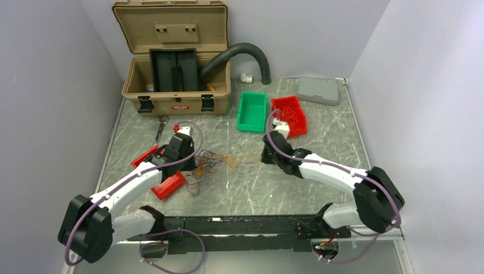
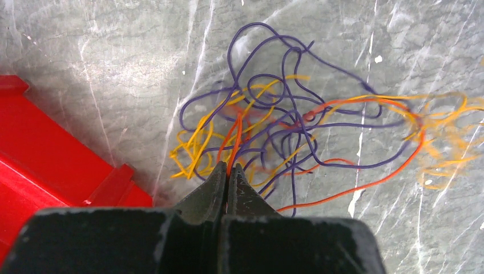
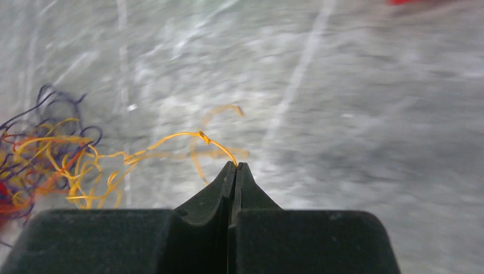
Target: Untangle the cables
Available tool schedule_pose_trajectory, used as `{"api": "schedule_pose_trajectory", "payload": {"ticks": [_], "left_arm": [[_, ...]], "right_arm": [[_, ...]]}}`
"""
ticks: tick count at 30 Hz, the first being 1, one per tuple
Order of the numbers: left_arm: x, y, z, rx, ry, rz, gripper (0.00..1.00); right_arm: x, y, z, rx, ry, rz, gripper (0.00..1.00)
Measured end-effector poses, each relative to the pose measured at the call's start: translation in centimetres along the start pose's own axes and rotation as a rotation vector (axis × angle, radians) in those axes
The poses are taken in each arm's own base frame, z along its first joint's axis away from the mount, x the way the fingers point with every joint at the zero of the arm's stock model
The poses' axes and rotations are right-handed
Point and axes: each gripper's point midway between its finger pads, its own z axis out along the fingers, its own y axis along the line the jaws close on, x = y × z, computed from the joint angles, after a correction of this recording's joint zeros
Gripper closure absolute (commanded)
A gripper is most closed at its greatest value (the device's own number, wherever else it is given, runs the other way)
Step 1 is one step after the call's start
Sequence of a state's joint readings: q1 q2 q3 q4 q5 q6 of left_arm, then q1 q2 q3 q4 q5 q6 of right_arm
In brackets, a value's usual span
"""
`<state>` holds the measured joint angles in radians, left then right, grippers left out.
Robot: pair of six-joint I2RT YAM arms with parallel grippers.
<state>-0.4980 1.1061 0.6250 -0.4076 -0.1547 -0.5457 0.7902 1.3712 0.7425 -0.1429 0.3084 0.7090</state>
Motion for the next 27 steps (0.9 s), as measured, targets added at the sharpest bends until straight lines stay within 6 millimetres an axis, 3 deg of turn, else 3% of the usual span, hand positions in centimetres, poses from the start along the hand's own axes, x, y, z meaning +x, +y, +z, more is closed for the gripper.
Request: {"api": "schedule_pose_trajectory", "payload": {"ticks": [3, 9, 12, 17, 21, 27], "left_arm": [[0.0, 0.0, 0.0, 0.000, 0.000, 0.000, 1.00], [0.0, 0.0, 0.0, 0.000, 0.000, -0.001, 1.00], [0.0, 0.0, 0.0, -0.001, -0.001, -0.001, 1.00], [-0.1, 0.3, -0.1, -0.019, -0.008, -0.006, 1.00], [-0.3, 1.0, -0.4, -0.057, -0.022, -0.035, 1.00], [-1.8, 2.6, -2.0, -0.133, -0.120, -0.131, 1.00]], "right_arm": [[-1.3, -3.9, -1.0, 0.077, -0.027, 0.058, 1.00], [-3.5, -8.5, -3.1, 0.183, -0.083, 0.144, 1.00], [-4.5, -12.4, -4.2, 0.300, -0.113, 0.223, 1.00], [-6.4, -17.7, -7.2, 0.471, -0.193, 0.372, 1.00], [-8.2, -20.2, -10.2, 0.559, -0.294, 0.477, 1.00], [-8.5, -22.0, -13.2, 0.632, -0.391, 0.586, 1.00]]}}
